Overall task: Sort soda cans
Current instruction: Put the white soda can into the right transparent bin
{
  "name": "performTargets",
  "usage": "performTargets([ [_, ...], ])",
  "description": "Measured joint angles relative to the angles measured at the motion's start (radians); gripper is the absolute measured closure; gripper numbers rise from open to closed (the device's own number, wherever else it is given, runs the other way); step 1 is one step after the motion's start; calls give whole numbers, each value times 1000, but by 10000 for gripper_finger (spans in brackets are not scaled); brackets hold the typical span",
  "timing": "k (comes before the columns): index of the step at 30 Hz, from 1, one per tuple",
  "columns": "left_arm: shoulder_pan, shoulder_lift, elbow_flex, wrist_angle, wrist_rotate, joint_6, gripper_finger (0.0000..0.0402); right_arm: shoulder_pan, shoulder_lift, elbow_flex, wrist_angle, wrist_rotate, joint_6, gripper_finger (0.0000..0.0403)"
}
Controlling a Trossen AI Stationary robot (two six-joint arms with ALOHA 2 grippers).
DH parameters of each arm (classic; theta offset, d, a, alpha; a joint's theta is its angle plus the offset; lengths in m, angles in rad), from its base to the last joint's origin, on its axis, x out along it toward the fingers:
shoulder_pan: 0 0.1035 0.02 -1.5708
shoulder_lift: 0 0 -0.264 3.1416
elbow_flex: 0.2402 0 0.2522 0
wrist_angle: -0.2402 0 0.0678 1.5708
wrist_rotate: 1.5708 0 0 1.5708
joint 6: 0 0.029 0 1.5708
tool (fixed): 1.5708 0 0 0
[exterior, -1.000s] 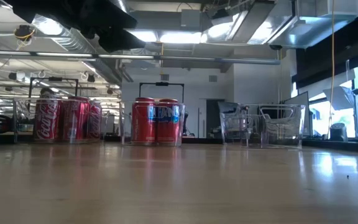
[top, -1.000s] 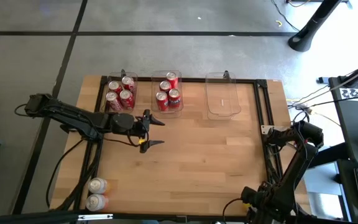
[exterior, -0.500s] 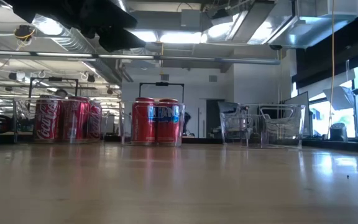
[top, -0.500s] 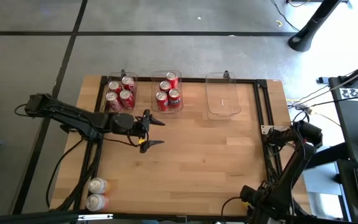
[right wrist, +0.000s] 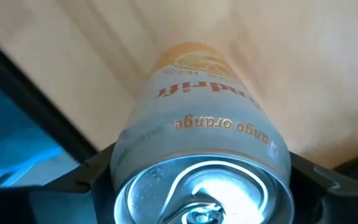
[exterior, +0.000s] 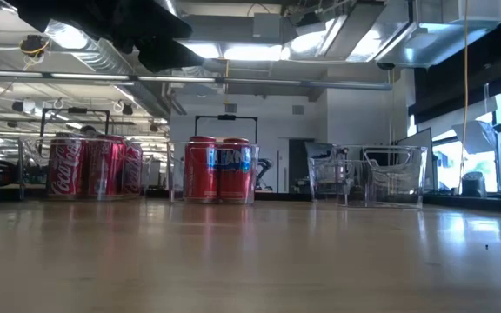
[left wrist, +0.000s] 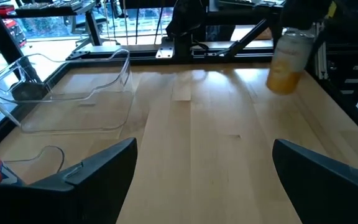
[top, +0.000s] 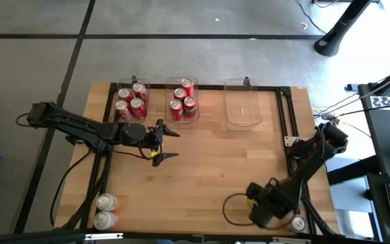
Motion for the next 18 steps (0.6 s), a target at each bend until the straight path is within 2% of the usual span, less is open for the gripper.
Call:
performTargets([
  [10,0,0,0,2,0,0,39,-258,-139,1,-260,212,-239,117],
  [18,0,0,0,2,0,0,39,-529,-267,1,-315,316,-419,117],
])
